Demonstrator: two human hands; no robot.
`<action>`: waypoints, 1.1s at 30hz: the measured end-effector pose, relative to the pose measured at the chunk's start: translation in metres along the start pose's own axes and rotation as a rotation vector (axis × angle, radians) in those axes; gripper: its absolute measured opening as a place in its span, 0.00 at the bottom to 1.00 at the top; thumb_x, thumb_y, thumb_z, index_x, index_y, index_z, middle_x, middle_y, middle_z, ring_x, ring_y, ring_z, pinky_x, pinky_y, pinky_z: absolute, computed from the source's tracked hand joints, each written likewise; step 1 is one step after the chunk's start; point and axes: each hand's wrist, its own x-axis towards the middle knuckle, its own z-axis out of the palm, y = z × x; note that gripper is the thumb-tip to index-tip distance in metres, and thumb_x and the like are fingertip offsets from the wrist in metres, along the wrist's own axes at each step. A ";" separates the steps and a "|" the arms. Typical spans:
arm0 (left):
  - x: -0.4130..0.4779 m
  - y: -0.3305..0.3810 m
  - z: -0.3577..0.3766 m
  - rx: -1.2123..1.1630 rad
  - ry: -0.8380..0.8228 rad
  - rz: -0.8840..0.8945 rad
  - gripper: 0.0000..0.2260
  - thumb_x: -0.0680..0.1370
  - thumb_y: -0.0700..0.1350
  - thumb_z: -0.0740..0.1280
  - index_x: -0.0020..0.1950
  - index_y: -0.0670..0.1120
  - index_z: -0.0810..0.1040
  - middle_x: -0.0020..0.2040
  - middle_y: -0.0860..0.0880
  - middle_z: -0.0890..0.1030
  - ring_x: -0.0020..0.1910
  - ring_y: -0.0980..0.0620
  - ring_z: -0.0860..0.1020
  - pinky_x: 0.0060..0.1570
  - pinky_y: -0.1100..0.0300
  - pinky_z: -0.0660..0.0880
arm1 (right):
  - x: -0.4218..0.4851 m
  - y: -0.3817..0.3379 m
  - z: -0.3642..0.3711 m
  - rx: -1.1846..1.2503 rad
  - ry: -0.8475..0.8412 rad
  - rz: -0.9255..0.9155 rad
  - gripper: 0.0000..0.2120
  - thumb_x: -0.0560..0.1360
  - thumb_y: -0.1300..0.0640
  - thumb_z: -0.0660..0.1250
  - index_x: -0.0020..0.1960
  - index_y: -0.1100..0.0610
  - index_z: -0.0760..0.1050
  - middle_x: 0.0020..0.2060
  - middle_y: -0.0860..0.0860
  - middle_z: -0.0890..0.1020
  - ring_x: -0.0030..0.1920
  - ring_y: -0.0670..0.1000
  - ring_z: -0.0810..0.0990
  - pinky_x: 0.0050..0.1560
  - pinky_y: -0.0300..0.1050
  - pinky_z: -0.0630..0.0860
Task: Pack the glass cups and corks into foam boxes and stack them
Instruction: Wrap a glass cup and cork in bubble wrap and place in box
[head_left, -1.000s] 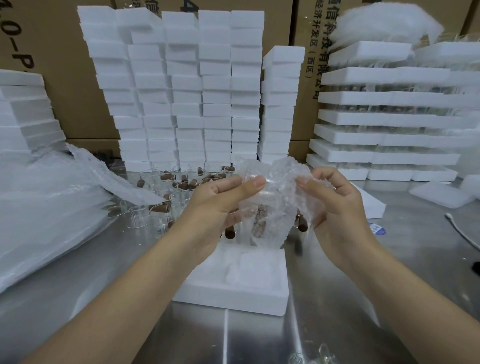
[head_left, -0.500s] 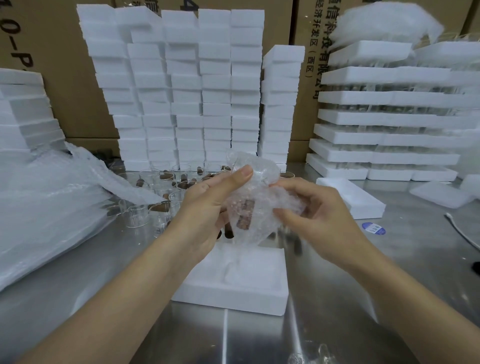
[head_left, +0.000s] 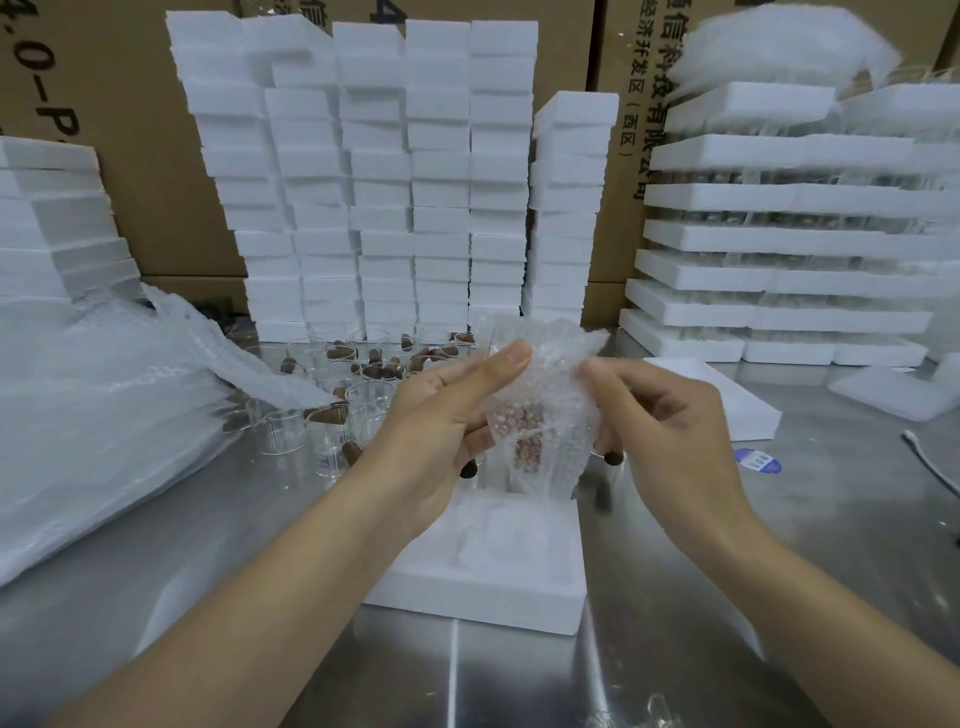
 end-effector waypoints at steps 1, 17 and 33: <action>0.000 0.000 0.000 -0.004 0.013 0.005 0.30 0.68 0.61 0.82 0.63 0.44 0.87 0.58 0.44 0.88 0.57 0.45 0.86 0.72 0.43 0.75 | -0.001 0.000 0.002 -0.007 -0.084 0.010 0.10 0.83 0.49 0.70 0.46 0.50 0.87 0.28 0.43 0.78 0.27 0.48 0.76 0.32 0.37 0.73; 0.002 -0.006 0.002 -0.141 0.007 -0.082 0.19 0.71 0.60 0.80 0.54 0.49 0.91 0.53 0.44 0.89 0.46 0.49 0.88 0.42 0.58 0.83 | 0.003 -0.001 -0.003 0.032 -0.108 -0.075 0.12 0.77 0.63 0.78 0.57 0.51 0.83 0.50 0.49 0.85 0.40 0.55 0.85 0.40 0.41 0.84; 0.002 -0.010 0.003 -0.039 0.012 -0.048 0.28 0.68 0.62 0.82 0.60 0.46 0.88 0.54 0.41 0.86 0.50 0.44 0.79 0.57 0.51 0.74 | 0.000 0.006 -0.001 0.040 -0.240 0.063 0.08 0.82 0.54 0.65 0.56 0.54 0.82 0.28 0.47 0.79 0.23 0.47 0.70 0.29 0.38 0.69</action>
